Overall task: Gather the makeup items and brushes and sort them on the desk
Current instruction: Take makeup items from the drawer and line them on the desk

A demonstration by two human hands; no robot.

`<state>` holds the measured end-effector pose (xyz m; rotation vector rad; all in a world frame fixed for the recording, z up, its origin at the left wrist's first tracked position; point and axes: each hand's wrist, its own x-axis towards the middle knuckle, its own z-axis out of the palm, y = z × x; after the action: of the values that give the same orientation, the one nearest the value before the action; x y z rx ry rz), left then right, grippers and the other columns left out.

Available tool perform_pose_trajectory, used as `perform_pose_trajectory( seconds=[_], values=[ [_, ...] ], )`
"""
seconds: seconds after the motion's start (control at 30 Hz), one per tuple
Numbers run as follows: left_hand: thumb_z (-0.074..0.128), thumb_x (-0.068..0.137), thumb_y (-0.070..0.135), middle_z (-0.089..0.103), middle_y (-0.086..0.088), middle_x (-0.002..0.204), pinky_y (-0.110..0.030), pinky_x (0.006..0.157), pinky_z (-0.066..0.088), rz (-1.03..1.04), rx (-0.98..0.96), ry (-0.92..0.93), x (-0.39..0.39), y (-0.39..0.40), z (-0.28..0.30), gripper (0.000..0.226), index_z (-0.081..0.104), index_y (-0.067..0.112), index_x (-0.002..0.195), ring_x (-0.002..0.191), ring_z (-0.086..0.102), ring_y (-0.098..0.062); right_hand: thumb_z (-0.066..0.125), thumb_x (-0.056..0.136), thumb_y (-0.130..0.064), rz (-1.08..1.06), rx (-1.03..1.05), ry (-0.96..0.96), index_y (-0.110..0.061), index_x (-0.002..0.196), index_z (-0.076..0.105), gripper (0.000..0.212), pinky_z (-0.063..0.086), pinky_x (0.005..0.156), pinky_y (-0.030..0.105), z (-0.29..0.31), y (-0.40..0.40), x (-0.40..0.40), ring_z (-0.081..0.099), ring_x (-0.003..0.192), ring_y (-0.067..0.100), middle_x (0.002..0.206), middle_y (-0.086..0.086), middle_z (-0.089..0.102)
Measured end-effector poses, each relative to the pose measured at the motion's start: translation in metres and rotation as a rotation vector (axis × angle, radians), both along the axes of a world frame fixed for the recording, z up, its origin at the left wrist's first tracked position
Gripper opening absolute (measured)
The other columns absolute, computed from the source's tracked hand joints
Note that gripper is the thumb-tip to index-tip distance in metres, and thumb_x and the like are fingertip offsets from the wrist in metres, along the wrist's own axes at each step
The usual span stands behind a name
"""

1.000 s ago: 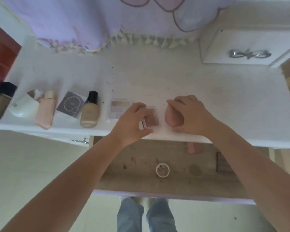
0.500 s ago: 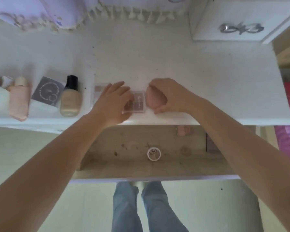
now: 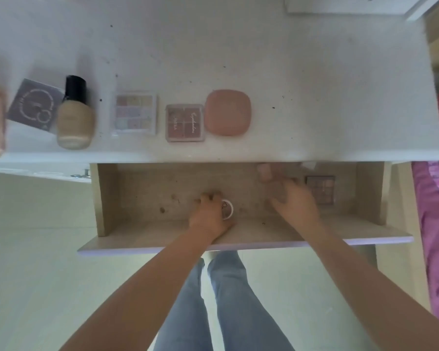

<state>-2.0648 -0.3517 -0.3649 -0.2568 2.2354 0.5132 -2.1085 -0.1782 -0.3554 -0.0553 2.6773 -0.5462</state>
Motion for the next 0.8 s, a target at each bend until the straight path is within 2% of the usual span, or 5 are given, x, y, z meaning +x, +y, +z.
perform_pose_trajectory(
  seconds=[0.27,0.47,0.6,0.73,0.8],
  values=[
    [0.060,0.084,0.040,0.031,-0.019,0.134,-0.040,0.090,0.044,0.030,-0.099,0.001,-0.012,0.022,-0.018,0.067,0.029,0.009,0.135,0.115,0.048,-0.037,0.059,0.082,-0.042,-0.246,0.124,-0.057,-0.001,0.131,0.037,0.068,0.036,0.102,0.043,-0.048,-0.031,-0.034,0.022,0.135,0.034,0.142,0.021,0.026],
    [0.061,0.082,0.032,0.037,-0.016,0.128,-0.040,0.088,0.046,0.056,-0.068,0.035,-0.011,0.018,-0.009,0.058,0.036,0.010,0.129,0.109,0.051,-0.036,0.062,0.079,-0.028,-0.161,0.035,-0.037,-0.002,0.123,0.043,0.055,0.040,0.088,0.035,-0.044,-0.020,-0.022,0.039,0.119,0.033,0.129,0.019,0.040],
    [0.064,0.079,0.032,0.044,-0.007,0.124,-0.033,0.087,0.046,0.097,0.067,0.273,-0.006,0.016,0.037,0.054,0.044,0.016,0.127,0.107,0.052,-0.027,0.070,0.069,-0.029,-0.034,-0.132,0.002,-0.004,0.105,0.055,0.047,0.030,0.072,0.021,-0.008,0.012,-0.003,0.049,0.099,0.028,0.105,0.011,0.051],
    [0.067,0.070,0.034,0.059,-0.009,0.108,-0.022,0.075,0.038,0.043,0.158,0.692,-0.018,0.025,0.091,0.053,0.057,0.010,0.116,0.092,0.059,-0.024,0.066,0.058,-0.042,0.174,-0.304,0.244,-0.005,0.096,0.063,0.053,0.030,0.084,0.006,0.048,0.038,-0.003,0.054,0.095,0.022,0.097,0.011,0.063],
    [0.071,0.073,0.033,0.061,-0.008,0.110,-0.022,0.080,0.035,0.050,0.179,0.762,-0.039,0.033,0.111,0.054,0.056,0.010,0.118,0.096,0.057,-0.024,0.080,0.057,-0.028,0.242,-0.222,0.383,-0.002,0.099,0.064,0.052,0.038,0.090,0.020,0.071,0.046,-0.019,0.060,0.095,0.030,0.101,0.016,0.065]
  ],
)
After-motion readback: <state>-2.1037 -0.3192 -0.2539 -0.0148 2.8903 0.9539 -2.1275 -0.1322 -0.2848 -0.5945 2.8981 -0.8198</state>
